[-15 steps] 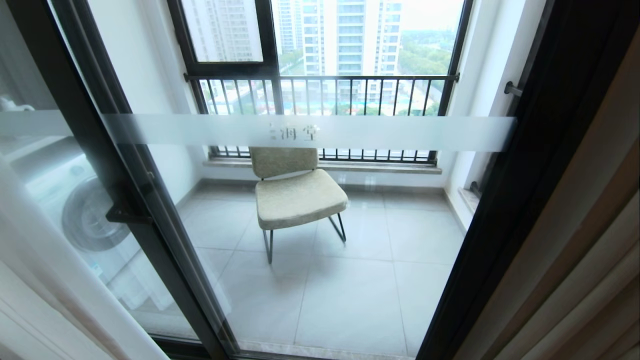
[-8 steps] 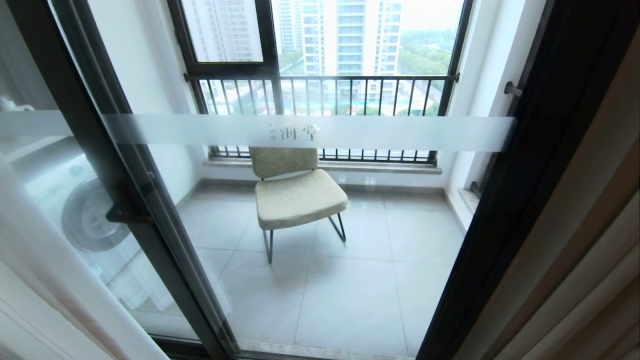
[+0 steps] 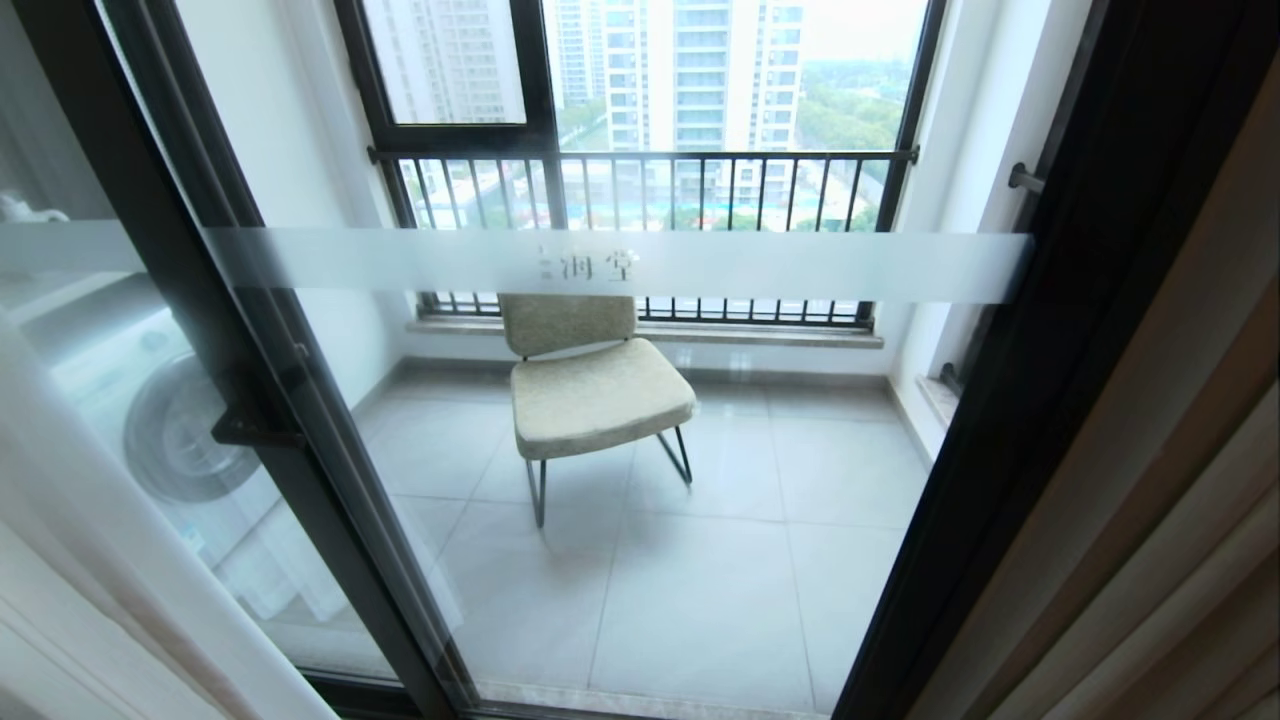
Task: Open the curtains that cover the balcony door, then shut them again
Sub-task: Pull the inner curtains open on both sides
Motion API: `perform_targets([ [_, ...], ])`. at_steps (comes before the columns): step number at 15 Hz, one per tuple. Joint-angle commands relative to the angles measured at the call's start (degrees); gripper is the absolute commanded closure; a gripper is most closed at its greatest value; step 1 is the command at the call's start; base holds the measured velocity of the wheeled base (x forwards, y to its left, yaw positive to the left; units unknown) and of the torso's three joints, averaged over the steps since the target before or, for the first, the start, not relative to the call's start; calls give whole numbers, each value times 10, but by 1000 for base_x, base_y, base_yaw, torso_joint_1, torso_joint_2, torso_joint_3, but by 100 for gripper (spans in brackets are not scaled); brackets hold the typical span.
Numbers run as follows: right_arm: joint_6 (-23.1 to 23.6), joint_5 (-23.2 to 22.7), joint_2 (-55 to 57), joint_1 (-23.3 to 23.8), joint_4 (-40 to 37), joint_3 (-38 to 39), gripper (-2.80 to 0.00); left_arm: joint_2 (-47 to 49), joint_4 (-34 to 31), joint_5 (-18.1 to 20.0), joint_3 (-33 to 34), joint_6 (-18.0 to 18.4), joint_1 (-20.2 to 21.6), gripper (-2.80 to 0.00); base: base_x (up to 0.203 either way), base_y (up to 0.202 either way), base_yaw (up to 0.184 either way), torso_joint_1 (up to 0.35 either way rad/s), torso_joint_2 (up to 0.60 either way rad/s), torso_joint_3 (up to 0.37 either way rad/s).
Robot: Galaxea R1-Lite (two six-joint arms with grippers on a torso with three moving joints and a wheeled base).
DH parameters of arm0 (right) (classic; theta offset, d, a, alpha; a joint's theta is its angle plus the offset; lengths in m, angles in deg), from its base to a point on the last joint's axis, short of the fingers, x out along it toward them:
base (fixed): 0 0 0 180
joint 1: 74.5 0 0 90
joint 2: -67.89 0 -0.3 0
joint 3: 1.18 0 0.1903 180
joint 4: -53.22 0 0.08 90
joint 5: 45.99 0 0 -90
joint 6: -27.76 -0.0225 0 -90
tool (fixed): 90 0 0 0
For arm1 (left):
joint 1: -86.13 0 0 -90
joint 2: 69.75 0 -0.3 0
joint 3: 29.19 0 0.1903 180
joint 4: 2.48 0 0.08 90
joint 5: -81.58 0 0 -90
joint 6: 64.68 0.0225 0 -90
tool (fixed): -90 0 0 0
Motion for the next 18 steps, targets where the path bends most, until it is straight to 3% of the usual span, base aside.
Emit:
perform_targets([
  [1, 4, -1, -16, -2, -1, 7, 0, 0, 0, 0, 0, 0, 0, 0, 0, 0, 0, 0, 0, 0],
  [4, 12, 0, -59, -16, -45, 15, 0, 0, 0, 0, 0, 0, 0, 0, 0, 0, 0, 0, 0, 0],
  [8, 30, 0, -163, -58, -166, 15, 0, 0, 0, 0, 0, 0, 0, 0, 0, 0, 0, 0, 0, 0],
  [10, 56, 37, -210, -95, -257, 15, 0, 0, -1, 0, 0, 0, 0, 0, 0, 0, 0, 0, 0, 0],
  [13, 78, 52, -207, -112, -287, 15, 0, 0, 0, 0, 0, 0, 0, 0, 0, 0, 0, 0, 0, 0],
  [16, 118, 69, -208, -218, -290, 15, 0, 0, 0, 0, 0, 0, 0, 0, 0, 0, 0, 0, 0, 0],
  [18, 177, 78, -209, -266, -308, 15, 0, 0, -1, 0, 0, 0, 0, 0, 0, 0, 0, 0, 0, 0],
])
